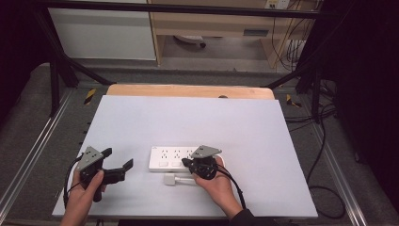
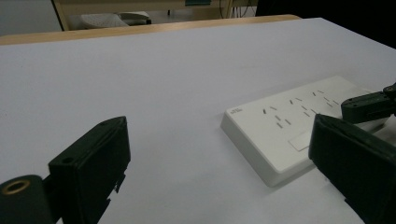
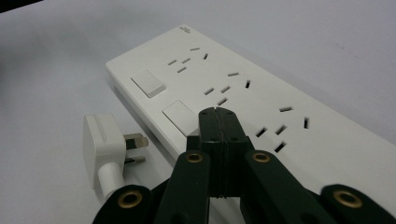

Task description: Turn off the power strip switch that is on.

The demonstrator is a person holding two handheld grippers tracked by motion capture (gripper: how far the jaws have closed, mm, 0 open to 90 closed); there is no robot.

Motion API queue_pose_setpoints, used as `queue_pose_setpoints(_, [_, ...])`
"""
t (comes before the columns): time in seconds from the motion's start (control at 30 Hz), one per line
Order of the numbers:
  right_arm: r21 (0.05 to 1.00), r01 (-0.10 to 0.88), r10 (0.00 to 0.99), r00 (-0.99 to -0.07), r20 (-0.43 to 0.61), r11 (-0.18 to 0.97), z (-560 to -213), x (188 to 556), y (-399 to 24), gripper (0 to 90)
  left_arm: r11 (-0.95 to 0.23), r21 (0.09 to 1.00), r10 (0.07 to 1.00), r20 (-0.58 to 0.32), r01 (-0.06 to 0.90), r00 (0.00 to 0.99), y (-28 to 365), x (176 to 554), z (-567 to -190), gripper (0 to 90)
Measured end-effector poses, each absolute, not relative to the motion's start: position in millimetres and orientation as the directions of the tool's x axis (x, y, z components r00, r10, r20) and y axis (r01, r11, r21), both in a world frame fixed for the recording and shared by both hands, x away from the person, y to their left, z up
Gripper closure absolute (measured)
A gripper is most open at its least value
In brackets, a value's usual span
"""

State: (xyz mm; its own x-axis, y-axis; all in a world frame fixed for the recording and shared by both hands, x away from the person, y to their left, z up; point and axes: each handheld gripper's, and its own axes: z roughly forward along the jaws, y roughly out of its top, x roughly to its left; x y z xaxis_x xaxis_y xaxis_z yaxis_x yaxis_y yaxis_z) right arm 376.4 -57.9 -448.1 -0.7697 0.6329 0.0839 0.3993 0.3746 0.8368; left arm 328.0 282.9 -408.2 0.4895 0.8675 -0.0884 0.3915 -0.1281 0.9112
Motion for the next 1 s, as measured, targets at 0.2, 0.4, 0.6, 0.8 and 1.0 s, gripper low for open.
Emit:
queue_pose_setpoints(0.2, [0.837,0.398,0.632,-0.77,0.083,0.375,-448.1,376.4,-58.0,90.0,-0.128,0.912,0.868,-0.087,0.389,0.488,283.4,327.9,-407.9,5.4])
queue_pose_setpoints(0.4, [0.837,0.399,0.632,-0.771,0.084,0.375,-448.0,376.6,-58.1,90.0,-0.128,0.912,0.868,-0.087,0.389,0.488,283.5,328.0,-407.9,5.4])
queue_pose_setpoints(0.6, [0.837,0.399,0.632,-0.771,0.084,0.375,-448.0,376.7,-58.1,90.0,-0.128,0.912,0.869,-0.086,0.389,0.488,283.6,328.1,-407.8,5.4])
queue_pose_setpoints(0.8, [0.835,0.401,0.63,-0.771,0.086,0.376,-447.7,376.9,-58.8,90.0,-0.13,0.913,0.869,-0.084,0.388,0.487,283.9,328.1,-407.7,5.4])
queue_pose_setpoints(1.0, [0.833,0.405,0.635,-0.768,0.085,0.378,-447.1,377.3,-60.4,90.0,-0.13,0.913,0.87,-0.083,0.387,0.487,284.0,328.1,-407.7,5.4])
